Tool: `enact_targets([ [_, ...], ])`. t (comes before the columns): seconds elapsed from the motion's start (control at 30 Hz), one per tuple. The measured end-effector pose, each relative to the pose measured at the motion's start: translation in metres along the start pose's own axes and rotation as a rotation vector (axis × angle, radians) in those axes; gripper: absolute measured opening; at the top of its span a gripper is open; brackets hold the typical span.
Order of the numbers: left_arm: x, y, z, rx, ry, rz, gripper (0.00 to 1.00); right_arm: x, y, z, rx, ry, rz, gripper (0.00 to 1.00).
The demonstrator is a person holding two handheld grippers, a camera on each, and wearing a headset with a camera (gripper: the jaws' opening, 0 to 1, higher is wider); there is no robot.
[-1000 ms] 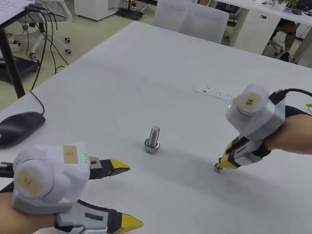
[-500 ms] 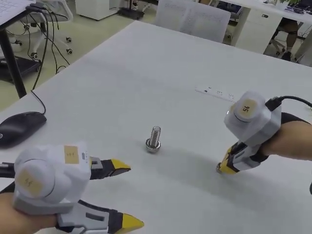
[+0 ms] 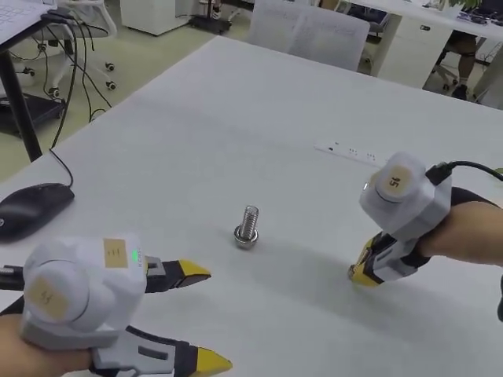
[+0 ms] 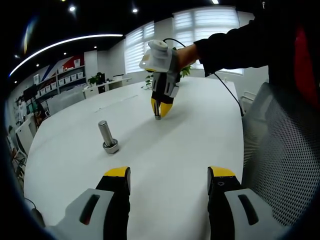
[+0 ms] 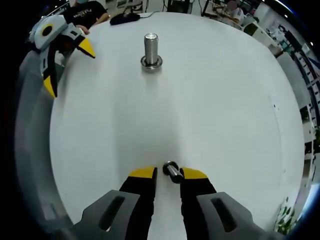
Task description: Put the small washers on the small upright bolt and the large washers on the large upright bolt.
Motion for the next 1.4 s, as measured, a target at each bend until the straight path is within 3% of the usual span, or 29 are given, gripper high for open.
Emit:
enact_targets([
  [0.63, 0.000, -0.001, 0.000, -0.007, 0.006, -0.004, 0.62, 0.004, 0.003, 0.002, -0.084, 0.022, -0.056, 0.54],
  [0.77, 0.001, 0.000, 0.000, -0.013, 0.006, -0.007, 0.62, 0.011, 0.003, 0.007, -0.109, 0.026, -0.058, 0.56],
  [1.0, 0.001, -0.004, 0.000, -0.025, 0.011, -0.020, 0.62, 0.020, -0.006, 0.021, -0.208, 0.044, -0.092, 0.60],
  [1.4, 0.002, -0.016, 0.006, -0.041, 0.009, -0.039, 0.63, 0.037, -0.006, 0.043, -0.331, 0.058, -0.157, 0.65],
])
Point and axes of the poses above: the centre of the closed fingertips' face, and the gripper's own axes: z roughly backward along the fingers, x roughly to its left, y roughly out of its underside, the point moved 1 cm from there along z, roughly backward along the fingers, and after that the axes turned 13 degrees about -z, right-handed, at the moved point
